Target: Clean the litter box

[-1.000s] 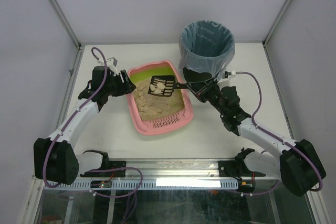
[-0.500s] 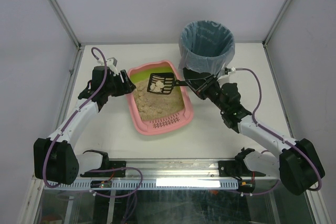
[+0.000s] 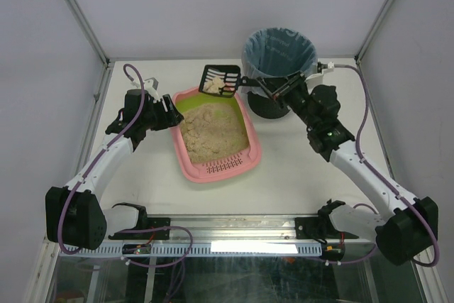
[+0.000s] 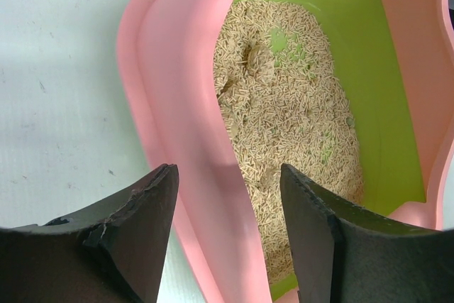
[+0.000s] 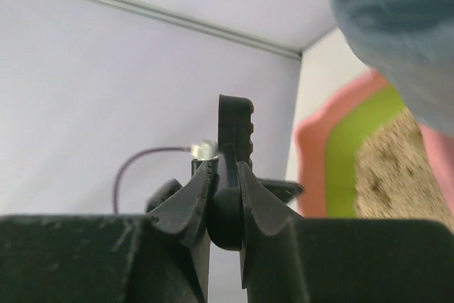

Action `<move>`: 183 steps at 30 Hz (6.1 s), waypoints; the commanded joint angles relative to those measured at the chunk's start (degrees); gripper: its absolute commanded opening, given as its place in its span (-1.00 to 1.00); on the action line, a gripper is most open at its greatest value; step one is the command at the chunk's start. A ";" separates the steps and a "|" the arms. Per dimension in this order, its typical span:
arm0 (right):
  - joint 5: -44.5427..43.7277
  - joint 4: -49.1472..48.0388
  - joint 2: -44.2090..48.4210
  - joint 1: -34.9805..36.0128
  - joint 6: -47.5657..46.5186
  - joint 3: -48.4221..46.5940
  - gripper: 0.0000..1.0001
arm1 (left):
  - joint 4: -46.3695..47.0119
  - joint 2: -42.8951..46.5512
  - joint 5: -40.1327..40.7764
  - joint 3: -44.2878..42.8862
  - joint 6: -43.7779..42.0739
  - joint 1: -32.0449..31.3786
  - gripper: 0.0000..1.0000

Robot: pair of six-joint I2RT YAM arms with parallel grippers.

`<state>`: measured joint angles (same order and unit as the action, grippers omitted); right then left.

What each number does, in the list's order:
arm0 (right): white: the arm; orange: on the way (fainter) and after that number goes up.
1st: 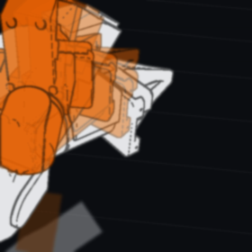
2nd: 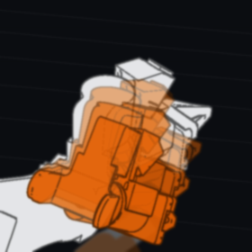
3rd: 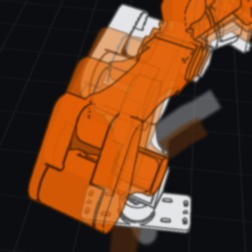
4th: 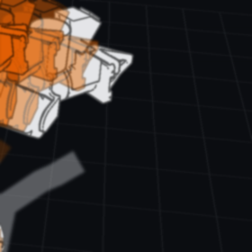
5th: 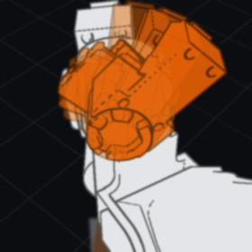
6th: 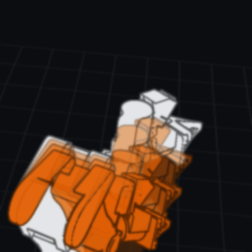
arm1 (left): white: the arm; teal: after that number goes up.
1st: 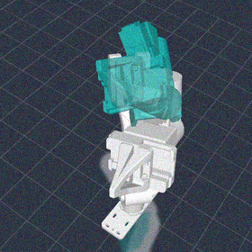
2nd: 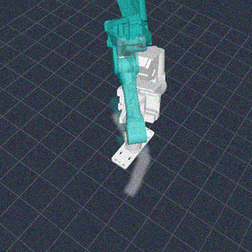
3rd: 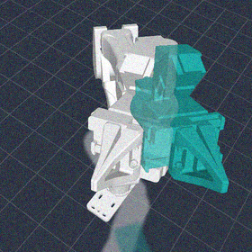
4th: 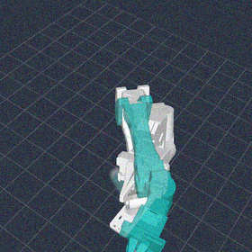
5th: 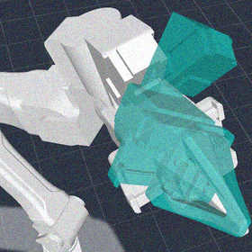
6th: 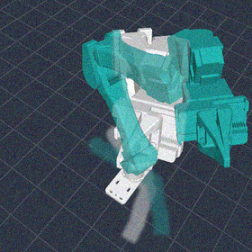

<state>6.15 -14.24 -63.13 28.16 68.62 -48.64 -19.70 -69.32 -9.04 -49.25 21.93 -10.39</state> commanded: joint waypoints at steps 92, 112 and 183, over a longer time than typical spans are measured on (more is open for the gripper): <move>-3.91 26.38 -3.84 -1.39 -48.40 -37.12 -1.00 | 1.88 3.69 4.49 -3.99 -0.77 -0.54 0.24; -35.42 57.69 -42.70 20.97 -59.16 -63.78 -1.00 | 0.54 2.43 3.67 -4.06 -1.26 -0.60 0.18; -29.82 26.31 -43.53 19.73 -20.71 -29.30 -1.00 | -1.04 -3.21 0.88 -5.39 -1.17 -0.92 -0.33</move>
<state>-24.53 13.30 -104.20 45.91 42.59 -82.21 -21.63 -72.07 -6.76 -52.56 21.58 -10.57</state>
